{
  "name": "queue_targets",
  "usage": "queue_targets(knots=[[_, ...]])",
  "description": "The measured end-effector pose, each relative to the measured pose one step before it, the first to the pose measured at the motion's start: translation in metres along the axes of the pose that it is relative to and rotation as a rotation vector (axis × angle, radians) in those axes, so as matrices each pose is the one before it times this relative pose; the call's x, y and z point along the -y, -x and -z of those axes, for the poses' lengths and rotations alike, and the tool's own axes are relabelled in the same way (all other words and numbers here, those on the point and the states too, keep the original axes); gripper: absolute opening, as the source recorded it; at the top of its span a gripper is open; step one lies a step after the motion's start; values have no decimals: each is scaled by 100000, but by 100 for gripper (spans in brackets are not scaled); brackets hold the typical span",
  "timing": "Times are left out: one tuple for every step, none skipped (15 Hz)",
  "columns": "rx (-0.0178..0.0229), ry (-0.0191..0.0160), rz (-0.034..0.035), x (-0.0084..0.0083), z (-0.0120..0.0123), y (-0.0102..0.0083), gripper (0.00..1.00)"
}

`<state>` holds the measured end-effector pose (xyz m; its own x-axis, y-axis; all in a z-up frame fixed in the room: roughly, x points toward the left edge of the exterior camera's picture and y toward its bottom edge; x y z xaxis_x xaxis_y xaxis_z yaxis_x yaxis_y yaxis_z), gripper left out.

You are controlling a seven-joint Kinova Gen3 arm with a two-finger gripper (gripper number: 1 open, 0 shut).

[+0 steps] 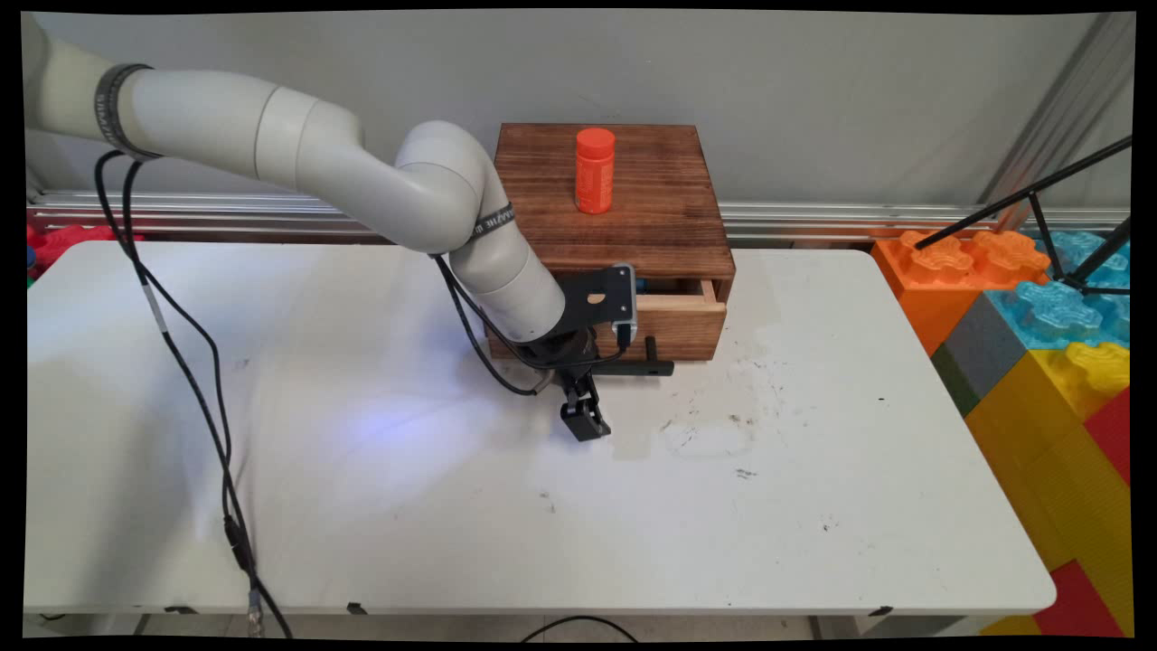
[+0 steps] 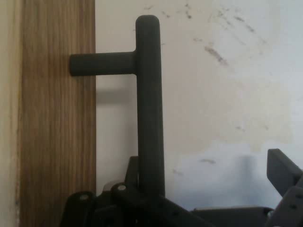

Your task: Open the drawer

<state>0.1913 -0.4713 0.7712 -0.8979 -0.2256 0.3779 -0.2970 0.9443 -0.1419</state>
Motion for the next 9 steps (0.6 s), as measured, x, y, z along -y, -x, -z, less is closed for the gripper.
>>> queue_targets(knots=[[70, 145, -244, -308, 84, -36, 100], [60, 109, -179, -216, 52, -43, 100], [94, 168, -203, -328, 74, -63, 100], [-1, 128, -133, -229, 48, -60, 100], [67, 254, -138, -426, 72, -100, 100], [9, 257, -75, -368, 46, -96, 100], [-8, 164, -39, -263, 29, -69, 100], [13, 250, -72, -376, 28, -105, 100], [-22, 279, -32, -452, 31, -135, 100]])
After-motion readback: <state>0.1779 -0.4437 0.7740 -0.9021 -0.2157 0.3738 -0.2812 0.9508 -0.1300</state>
